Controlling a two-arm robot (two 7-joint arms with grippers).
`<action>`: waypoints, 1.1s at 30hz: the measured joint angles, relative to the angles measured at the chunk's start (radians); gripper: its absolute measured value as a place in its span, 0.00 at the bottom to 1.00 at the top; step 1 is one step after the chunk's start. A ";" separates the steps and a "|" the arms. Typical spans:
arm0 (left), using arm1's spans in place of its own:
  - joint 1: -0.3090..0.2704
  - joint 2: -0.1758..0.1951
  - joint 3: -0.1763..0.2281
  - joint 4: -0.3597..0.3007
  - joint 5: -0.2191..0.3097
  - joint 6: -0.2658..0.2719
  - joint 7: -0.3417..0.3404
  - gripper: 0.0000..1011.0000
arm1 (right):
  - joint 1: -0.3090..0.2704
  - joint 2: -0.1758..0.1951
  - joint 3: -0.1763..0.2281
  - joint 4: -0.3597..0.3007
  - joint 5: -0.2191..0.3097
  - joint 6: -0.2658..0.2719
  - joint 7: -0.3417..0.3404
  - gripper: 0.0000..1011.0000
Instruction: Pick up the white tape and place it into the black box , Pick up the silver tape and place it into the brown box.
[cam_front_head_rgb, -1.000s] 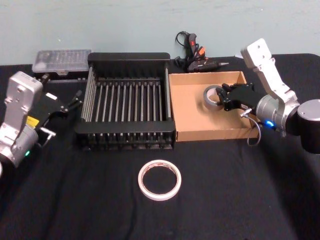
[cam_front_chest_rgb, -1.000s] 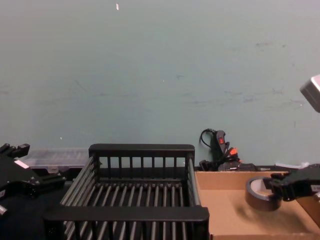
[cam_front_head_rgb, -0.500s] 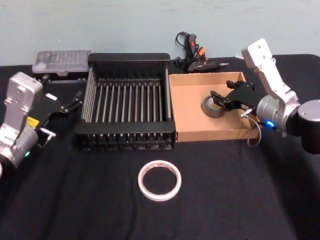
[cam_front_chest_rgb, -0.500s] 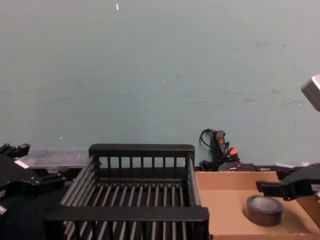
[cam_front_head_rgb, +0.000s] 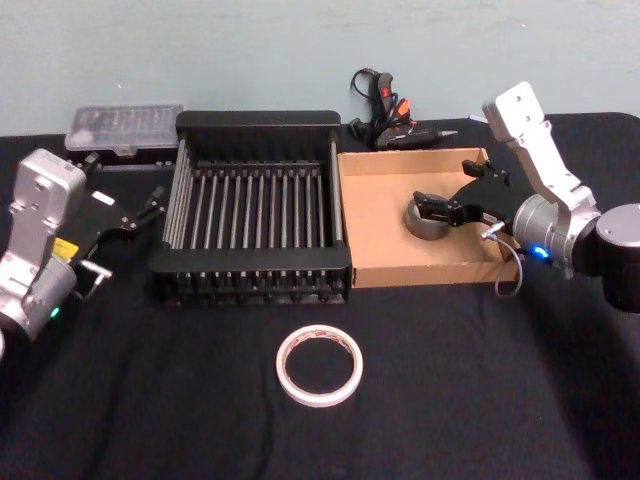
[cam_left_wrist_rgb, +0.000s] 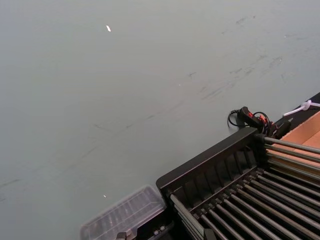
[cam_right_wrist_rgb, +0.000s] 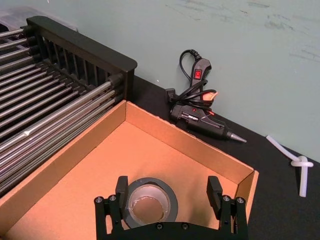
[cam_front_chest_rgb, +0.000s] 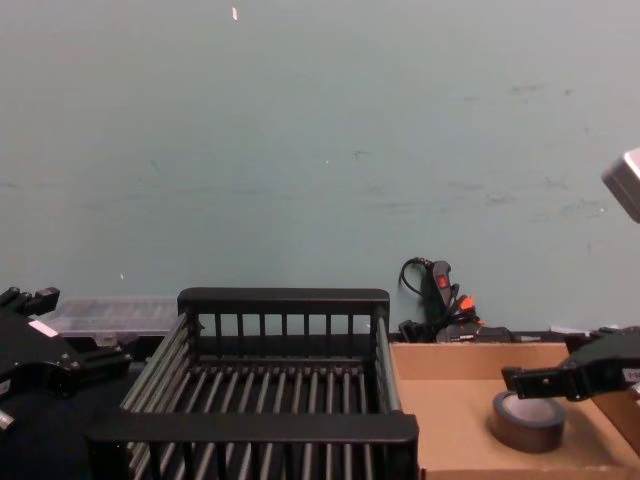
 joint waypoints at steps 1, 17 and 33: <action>0.000 0.000 0.000 0.000 0.000 0.000 0.000 0.99 | -0.001 0.000 0.001 -0.001 0.001 0.000 0.001 0.99; 0.000 0.000 0.000 0.000 0.000 0.000 0.000 0.99 | -0.102 0.053 0.029 -0.213 0.080 0.140 0.038 0.99; 0.000 0.000 0.000 0.000 0.000 0.000 0.000 0.99 | -0.245 0.141 0.026 -0.457 0.161 0.290 0.055 0.99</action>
